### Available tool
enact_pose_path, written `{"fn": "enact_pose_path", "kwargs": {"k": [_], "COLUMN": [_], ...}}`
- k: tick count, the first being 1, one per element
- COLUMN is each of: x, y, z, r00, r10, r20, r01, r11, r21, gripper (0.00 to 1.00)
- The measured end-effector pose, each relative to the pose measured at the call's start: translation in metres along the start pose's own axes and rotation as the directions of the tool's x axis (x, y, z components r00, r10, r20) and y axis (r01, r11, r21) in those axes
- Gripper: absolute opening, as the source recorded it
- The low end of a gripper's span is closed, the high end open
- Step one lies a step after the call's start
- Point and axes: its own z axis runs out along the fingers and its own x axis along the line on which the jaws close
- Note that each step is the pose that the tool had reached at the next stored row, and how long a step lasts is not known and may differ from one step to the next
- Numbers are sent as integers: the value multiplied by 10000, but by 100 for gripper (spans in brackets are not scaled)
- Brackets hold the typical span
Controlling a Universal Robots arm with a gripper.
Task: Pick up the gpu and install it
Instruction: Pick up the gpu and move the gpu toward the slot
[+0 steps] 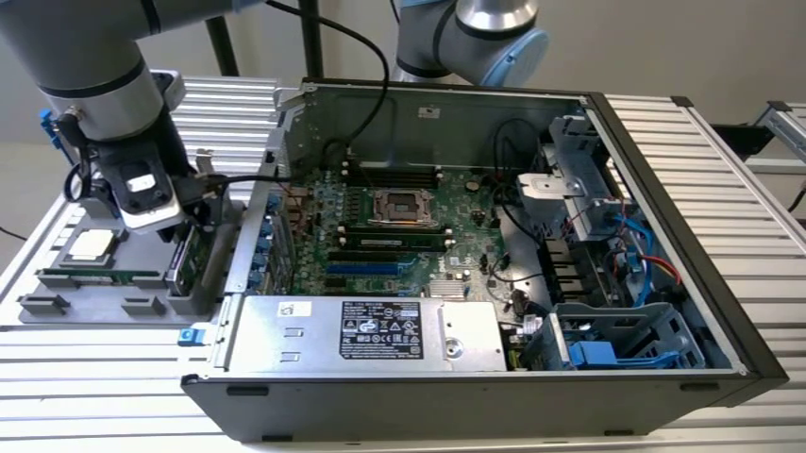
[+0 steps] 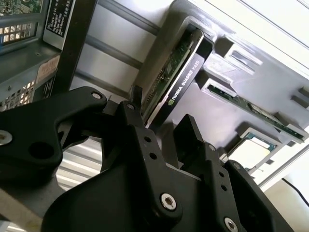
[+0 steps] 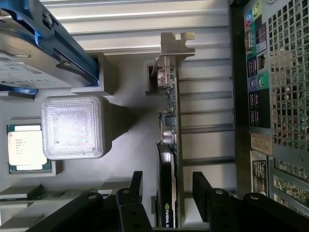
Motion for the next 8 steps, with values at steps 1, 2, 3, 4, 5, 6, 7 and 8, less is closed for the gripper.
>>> {"fn": "enact_pose_path", "kwargs": {"k": [1,2,3,4,5,6,7,8], "x": [0,0,0,0,0,1,1,1], "y": [-1,-1,-2,-3,-3,-4,-4,-5], "z": [7,14,21,26,33,38,44,49], "r00": [10000,10000,10000,10000,10000,10000,10000,10000], "r10": [0,0,-1,0,0,0,0,0], "r20": [-1,0,0,0,0,0,0,-1], "r01": [0,0,1,0,0,0,0,0], "r11": [10000,10000,10000,10000,10000,10000,10000,10000], "r21": [0,-1,-1,0,-1,-1,0,0], "gripper": [100,100,100,100,100,100,100,100]}}
